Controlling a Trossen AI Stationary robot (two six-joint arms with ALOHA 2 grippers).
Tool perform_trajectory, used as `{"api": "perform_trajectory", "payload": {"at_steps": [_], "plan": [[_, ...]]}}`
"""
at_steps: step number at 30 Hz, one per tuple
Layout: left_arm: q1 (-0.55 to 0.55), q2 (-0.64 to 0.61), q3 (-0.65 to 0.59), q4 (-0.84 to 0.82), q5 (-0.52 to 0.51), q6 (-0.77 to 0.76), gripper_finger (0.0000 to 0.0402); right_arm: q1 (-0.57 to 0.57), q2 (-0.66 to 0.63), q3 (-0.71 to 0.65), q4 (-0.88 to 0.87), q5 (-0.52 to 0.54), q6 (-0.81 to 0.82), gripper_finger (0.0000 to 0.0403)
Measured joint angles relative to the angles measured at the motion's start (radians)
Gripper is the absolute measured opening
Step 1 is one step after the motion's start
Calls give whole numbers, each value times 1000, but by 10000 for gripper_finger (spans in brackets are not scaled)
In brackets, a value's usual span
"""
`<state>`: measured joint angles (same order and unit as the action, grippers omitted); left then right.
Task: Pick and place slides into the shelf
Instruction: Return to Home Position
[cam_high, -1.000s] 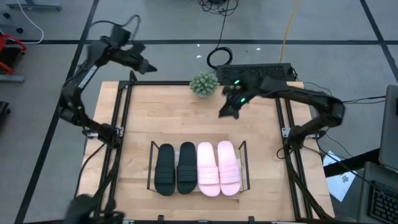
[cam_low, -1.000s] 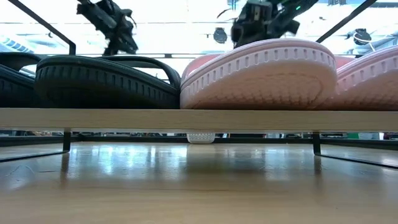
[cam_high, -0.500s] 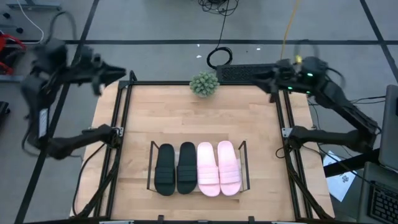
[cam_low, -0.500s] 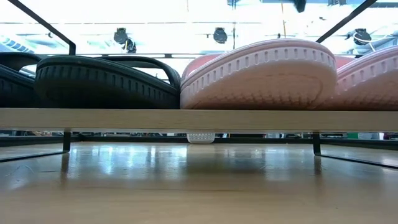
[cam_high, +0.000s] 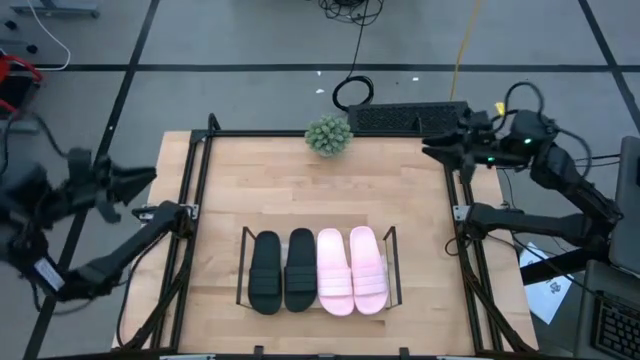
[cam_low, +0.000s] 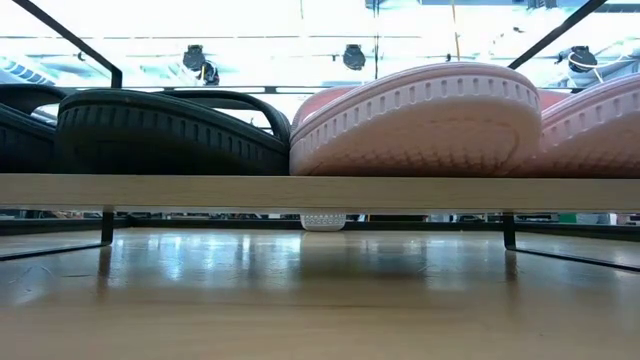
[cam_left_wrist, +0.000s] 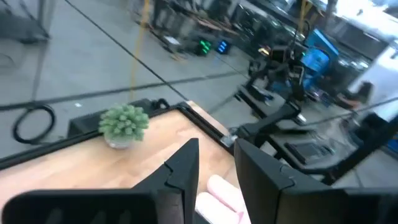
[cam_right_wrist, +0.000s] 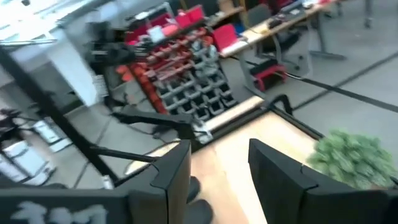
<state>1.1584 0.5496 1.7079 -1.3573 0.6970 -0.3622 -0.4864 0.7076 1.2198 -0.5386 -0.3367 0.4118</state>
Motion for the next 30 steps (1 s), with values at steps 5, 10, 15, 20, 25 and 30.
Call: {"api": "perform_trajectory", "payload": {"at_steps": [5,10,15,20,25,30], "plan": [[154,-155,-25,-7,56,-46,104,78,-20,-129,143,129,1,153],[344,-267,-42,-14,211,-112,104,119,-59,-207,242,132,57,153],[508,-297,-56,-67,418,-87,104,158,-86,-215,241,160,73,153],[623,-296,-98,-116,627,82,104,201,-113,-215,164,235,73,153],[533,-241,-167,44,627,47,104,237,-139,-216,137,256,74,153],[456,-216,-233,88,483,61,104,290,-163,-216,139,262,74,153]]}}
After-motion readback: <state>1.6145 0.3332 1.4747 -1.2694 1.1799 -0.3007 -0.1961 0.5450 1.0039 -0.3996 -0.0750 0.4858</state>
